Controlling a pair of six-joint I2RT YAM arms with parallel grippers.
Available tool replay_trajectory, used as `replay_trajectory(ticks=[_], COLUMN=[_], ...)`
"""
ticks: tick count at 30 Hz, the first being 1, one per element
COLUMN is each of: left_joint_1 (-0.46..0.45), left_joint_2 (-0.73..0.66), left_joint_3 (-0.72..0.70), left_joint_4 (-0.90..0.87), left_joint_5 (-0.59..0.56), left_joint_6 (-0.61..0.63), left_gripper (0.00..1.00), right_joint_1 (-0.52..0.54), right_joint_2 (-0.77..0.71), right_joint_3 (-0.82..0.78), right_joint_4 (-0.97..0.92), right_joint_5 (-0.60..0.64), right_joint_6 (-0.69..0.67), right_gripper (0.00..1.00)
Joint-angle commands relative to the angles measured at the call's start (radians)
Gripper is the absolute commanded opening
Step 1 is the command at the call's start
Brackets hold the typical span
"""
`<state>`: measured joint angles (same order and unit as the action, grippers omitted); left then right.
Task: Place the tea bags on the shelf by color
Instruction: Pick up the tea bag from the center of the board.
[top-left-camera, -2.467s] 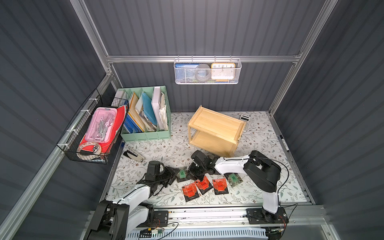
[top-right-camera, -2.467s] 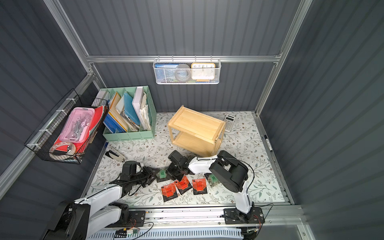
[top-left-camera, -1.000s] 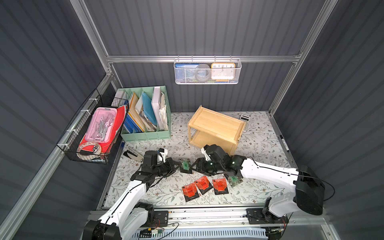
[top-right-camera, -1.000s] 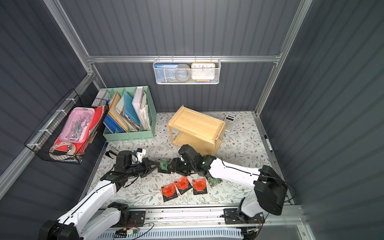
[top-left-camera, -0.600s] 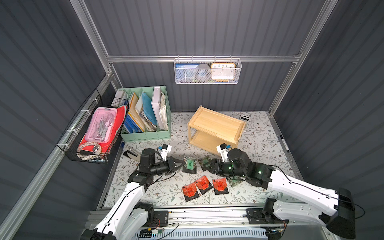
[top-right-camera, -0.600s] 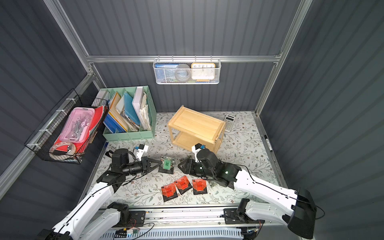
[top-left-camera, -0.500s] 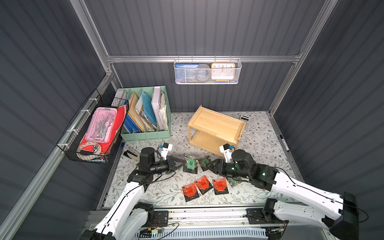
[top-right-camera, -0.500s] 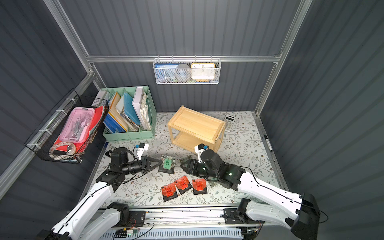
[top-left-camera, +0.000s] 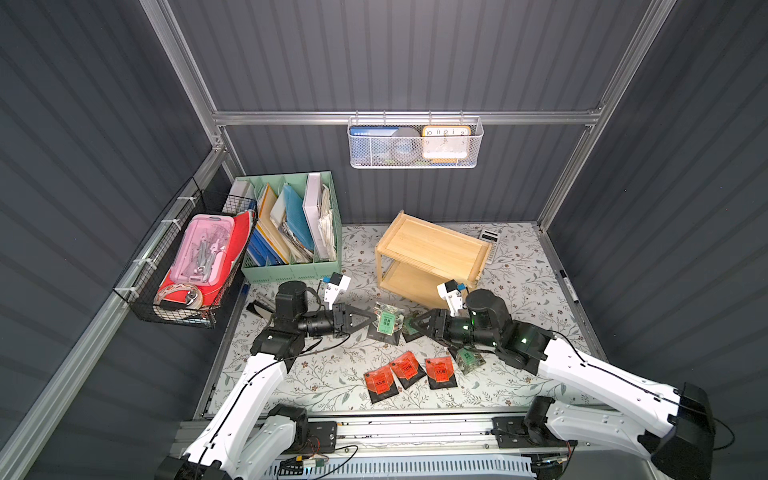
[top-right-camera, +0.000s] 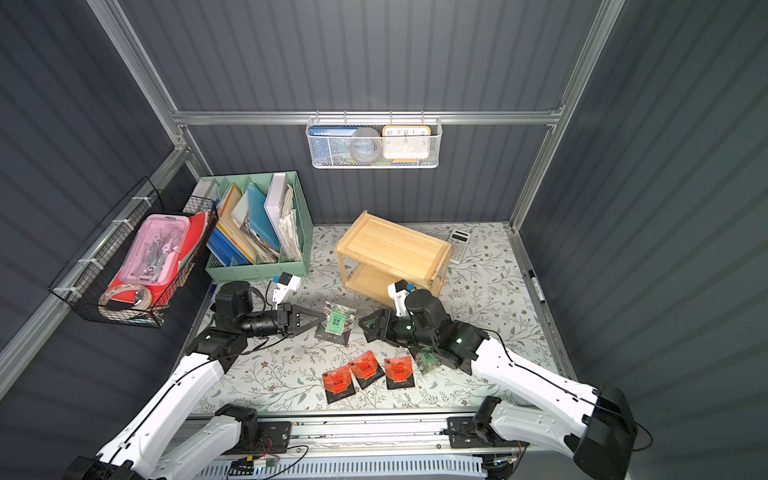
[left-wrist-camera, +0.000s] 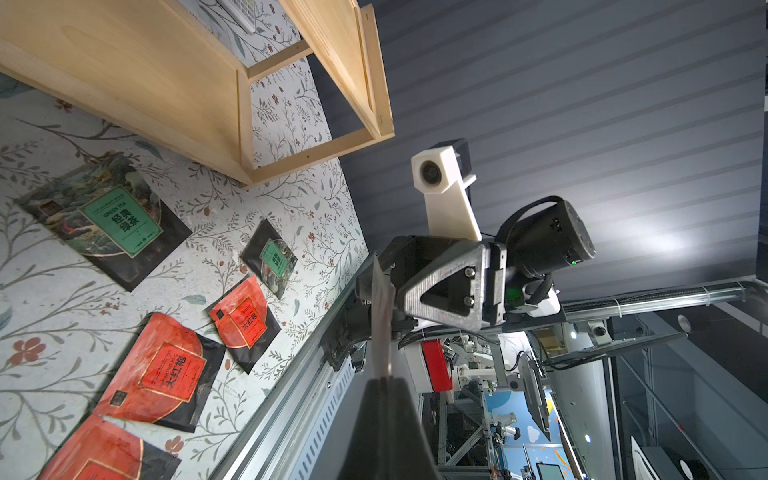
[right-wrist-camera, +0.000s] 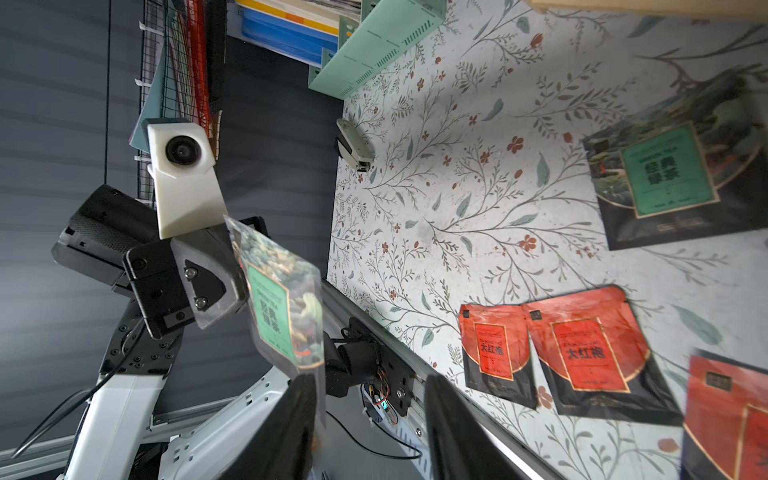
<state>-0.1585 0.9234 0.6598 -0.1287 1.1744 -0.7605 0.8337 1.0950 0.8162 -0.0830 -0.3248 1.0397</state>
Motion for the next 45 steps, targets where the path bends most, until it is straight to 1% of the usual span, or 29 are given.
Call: replay_trajectory(ticks=[1, 11, 13, 15, 20, 28, 31, 34, 35, 36, 37, 38, 39, 40, 41, 42, 43, 44, 45], left_joint_1=[-0.003, -0.002, -0.003, -0.003, -0.003, -0.003, -0.003, -0.003, -0.003, -0.002, -0.001, -0.002, -0.002, -0.003, -0.002, -0.002, -0.003, -0.001, -0.002], left_joint_2=[-0.001, -0.009, -0.008, -0.011, -0.019, -0.026, -0.022, -0.018, -0.013, -0.011, -0.007, -0.003, -0.003, -0.004, -0.005, -0.009, -0.011, -0.018, -0.025], left_joint_3=[0.025, 0.035, 0.036, 0.039, 0.036, 0.027, 0.030, 0.035, 0.039, 0.042, 0.048, 0.051, 0.056, 0.061, 0.066, 0.068, 0.070, 0.073, 0.073], left_joint_4=[-0.019, 0.002, 0.004, 0.005, 0.005, 0.002, -0.008, -0.029, -0.033, -0.044, -0.055, -0.064, -0.078, -0.092, -0.098, -0.100, -0.107, -0.118, -0.130], left_joint_5=[0.023, 0.011, 0.011, 0.011, 0.009, -0.008, -0.025, -0.057, -0.069, -0.086, -0.104, -0.121, -0.147, -0.178, -0.207, -0.238, -0.274, -0.317, -0.366], left_joint_6=[0.028, 0.005, 0.002, -0.002, -0.008, -0.014, -0.016, -0.019, -0.023, -0.028, -0.031, -0.036, -0.041, -0.048, -0.061, -0.077, -0.095, -0.116, -0.142], left_gripper=[0.00, 0.00, 0.00, 0.00, 0.00, 0.00, 0.00, 0.00, 0.05, 0.15, 0.21, 0.33, 0.42, 0.47, 0.58, 0.66, 0.68, 0.77, 0.86], right_joint_1=[-0.008, -0.031, -0.034, -0.037, -0.039, -0.042, -0.042, -0.042, -0.042, -0.041, -0.041, -0.042, -0.042, -0.042, -0.042, -0.042, -0.042, -0.042, -0.042], right_joint_2=[0.039, 0.110, 0.110, 0.147, 0.152, 0.156, 0.154, 0.151, 0.148, 0.149, 0.146, 0.143, 0.141, 0.137, 0.131, 0.125, 0.123, 0.124, 0.090], right_joint_3=[0.056, 0.077, 0.084, 0.087, 0.081, 0.076, 0.070, 0.069, 0.070, 0.070, 0.072, 0.075, 0.079, 0.083, 0.091, 0.101, 0.108, 0.114, 0.121], right_joint_4=[0.074, 0.175, 0.173, 0.172, 0.195, 0.239, 0.248, 0.250, 0.249, 0.245, 0.239, 0.230, 0.215, 0.205, 0.182, 0.153, 0.130, 0.106, 0.083], right_joint_5=[-0.071, -0.139, -0.147, -0.155, -0.162, -0.200, -0.204, -0.203, -0.202, -0.198, -0.193, -0.184, -0.171, -0.162, -0.144, -0.122, -0.100, -0.073, -0.039], right_joint_6=[0.006, 0.036, 0.039, 0.044, 0.051, 0.060, 0.062, 0.060, 0.057, 0.056, 0.051, 0.047, 0.045, 0.039, 0.034, 0.028, 0.023, 0.017, 0.018], right_gripper=[0.44, 0.40, 0.40, 0.40, 0.39, 0.19, 0.09, 0.03, 0.01, 0.01, 0.00, 0.00, 0.00, 0.00, 0.00, 0.00, 0.00, 0.00, 0.00])
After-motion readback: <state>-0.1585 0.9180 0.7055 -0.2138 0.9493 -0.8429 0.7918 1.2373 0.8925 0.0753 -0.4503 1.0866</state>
